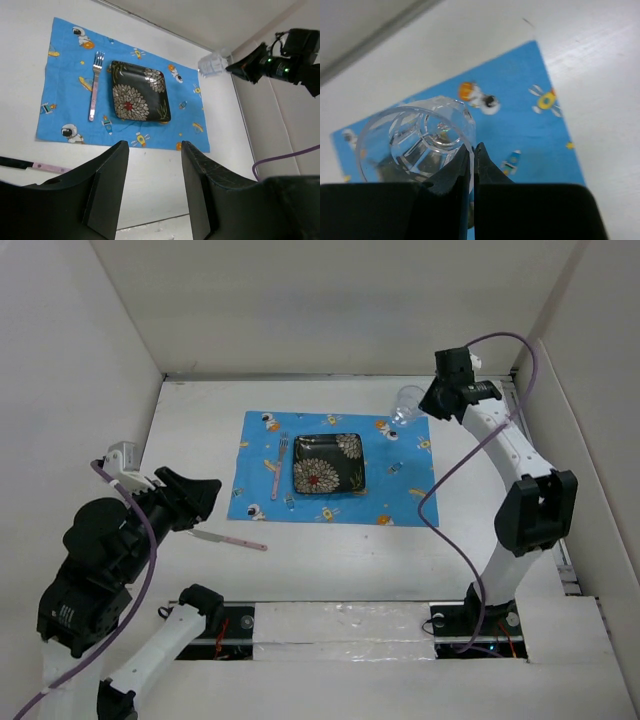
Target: Set the dinner table for one person
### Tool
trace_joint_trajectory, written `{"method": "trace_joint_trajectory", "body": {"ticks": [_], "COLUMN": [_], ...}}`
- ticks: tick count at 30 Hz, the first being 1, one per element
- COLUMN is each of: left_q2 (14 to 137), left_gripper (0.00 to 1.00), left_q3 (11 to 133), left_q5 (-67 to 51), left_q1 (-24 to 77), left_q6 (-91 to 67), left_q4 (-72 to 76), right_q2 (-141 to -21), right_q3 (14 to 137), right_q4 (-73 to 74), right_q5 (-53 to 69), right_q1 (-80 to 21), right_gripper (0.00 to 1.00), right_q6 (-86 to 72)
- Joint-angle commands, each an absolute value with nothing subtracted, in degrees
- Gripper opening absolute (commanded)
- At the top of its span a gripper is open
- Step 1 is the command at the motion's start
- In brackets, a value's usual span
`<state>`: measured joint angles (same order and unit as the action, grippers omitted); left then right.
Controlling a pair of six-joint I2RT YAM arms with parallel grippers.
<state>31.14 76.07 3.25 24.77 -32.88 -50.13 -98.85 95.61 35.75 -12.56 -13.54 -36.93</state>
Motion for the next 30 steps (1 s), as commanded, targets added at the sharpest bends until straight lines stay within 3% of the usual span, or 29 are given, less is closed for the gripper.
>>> {"method": "trace_joint_trajectory", "body": {"ticks": [1, 11, 26, 30], "left_q2": [33.9, 37.7, 39.1, 39.1], "left_gripper": [0.43, 0.42, 0.42, 0.43], "left_q3": [74.6, 70.1, 67.3, 67.3], "left_q5": [6.0, 4.9, 6.2, 6.5], "left_q1": [25.1, 25.1, 25.1, 25.1], "left_q6": [-33.4, -35.3, -36.1, -35.9], "left_q4": [-42.5, -35.7, -34.2, -34.4], "right_q2": [-102.7, -114.7, -124.9, -125.2], "right_q3": [96.9, 106.1, 115.9, 116.1], "right_q4": [40.3, 39.7, 43.0, 43.5], "right_q5": [-11.2, -8.0, -11.9, -12.4], "right_q1": [-11.3, -4.9, -6.1, -6.7], "right_gripper": [0.0, 0.0, 0.0, 0.16], "right_q6": [-31.6, -29.3, -28.2, -27.9]}}
